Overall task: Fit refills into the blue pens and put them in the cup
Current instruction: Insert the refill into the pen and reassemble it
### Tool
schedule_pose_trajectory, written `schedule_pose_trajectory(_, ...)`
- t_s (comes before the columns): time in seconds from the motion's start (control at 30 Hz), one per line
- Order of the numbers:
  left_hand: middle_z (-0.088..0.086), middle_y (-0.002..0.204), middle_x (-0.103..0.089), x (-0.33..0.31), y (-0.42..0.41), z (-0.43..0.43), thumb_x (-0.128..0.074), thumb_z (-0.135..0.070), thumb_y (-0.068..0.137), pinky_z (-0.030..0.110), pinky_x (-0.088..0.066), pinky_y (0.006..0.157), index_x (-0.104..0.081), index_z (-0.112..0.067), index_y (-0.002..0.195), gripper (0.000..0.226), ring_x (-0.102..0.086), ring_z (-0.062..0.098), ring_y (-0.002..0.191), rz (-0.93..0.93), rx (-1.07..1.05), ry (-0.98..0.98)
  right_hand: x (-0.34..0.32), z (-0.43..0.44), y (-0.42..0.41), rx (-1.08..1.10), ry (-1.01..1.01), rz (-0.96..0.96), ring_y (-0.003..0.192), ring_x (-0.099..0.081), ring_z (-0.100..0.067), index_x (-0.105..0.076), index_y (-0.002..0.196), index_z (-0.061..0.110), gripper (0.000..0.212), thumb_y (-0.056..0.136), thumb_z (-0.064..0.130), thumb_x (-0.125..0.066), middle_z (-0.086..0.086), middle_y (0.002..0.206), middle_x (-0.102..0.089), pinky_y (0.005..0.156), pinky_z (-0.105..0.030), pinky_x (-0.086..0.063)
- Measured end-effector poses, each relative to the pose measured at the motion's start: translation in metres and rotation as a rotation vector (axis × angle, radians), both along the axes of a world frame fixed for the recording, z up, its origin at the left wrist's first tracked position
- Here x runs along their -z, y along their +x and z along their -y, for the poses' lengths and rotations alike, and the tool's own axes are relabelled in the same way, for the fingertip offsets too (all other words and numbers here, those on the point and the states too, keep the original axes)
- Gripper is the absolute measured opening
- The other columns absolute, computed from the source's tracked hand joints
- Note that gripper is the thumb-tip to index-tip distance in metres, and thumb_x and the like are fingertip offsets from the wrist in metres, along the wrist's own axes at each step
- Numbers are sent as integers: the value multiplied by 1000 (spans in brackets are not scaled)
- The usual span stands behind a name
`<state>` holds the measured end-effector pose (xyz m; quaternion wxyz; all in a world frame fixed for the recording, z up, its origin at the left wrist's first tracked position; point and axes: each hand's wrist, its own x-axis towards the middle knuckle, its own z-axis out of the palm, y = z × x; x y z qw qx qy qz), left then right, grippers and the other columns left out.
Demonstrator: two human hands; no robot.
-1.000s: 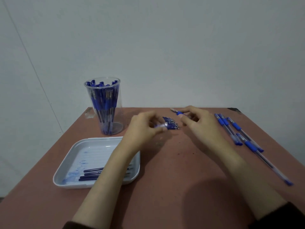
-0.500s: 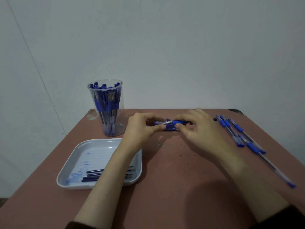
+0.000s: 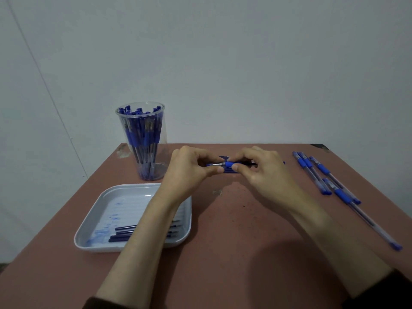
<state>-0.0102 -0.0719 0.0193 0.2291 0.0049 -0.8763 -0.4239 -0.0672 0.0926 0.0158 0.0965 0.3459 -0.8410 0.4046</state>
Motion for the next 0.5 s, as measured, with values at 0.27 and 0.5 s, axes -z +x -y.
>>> schedule_pose_trajectory(0.27,-10,82,-71,-12,13,3,-75,-14,78,16,-52,75,-73,-21,101,25,-66,-1,77,-97,-22,21,0,12,6,-77,-136,6,95,-60,-2,-69,97,34,26,91,10,-61,10,100,-69,77,-4,-37)
schedule_pose_trajectory(0.5,-4,129,-50,-26,35,60,-61,-48,84,40,-42,98,-50,-29,130,51,-41,15,119,-590,-499,-15,-62,76,10,-185,-358,18,74,-62,-6,-62,94,27,17,92,10,-59,6,76,-68,74,-22,-46)
